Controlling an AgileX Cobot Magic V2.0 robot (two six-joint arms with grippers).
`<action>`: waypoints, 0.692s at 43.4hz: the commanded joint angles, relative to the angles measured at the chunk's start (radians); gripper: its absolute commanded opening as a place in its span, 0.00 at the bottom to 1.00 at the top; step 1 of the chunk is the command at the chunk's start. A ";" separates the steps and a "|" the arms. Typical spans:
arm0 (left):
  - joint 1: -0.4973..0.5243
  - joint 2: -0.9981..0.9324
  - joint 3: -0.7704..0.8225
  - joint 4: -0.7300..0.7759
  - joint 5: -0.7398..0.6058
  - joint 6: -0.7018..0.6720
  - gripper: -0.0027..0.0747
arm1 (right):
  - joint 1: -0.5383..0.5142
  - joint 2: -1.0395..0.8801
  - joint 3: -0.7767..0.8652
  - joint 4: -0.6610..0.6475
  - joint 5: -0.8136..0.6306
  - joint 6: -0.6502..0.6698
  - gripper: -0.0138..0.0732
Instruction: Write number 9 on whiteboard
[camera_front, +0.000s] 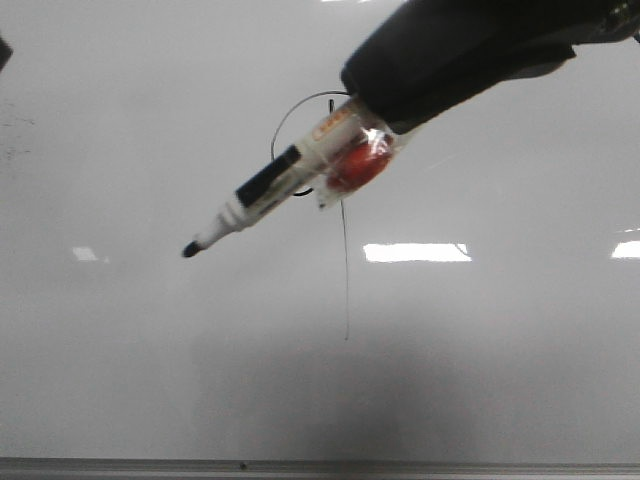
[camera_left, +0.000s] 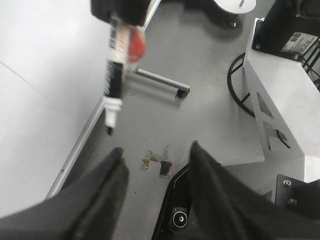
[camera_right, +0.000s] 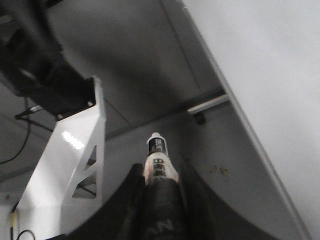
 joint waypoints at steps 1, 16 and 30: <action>0.002 0.013 -0.055 -0.056 -0.019 0.013 0.73 | 0.070 -0.031 -0.061 0.054 0.051 0.019 0.09; -0.098 0.052 -0.069 -0.062 -0.021 0.039 0.50 | 0.245 -0.030 -0.179 0.065 -0.005 0.055 0.09; -0.107 0.052 -0.069 -0.062 -0.021 0.039 0.10 | 0.245 -0.030 -0.179 0.075 0.009 0.058 0.09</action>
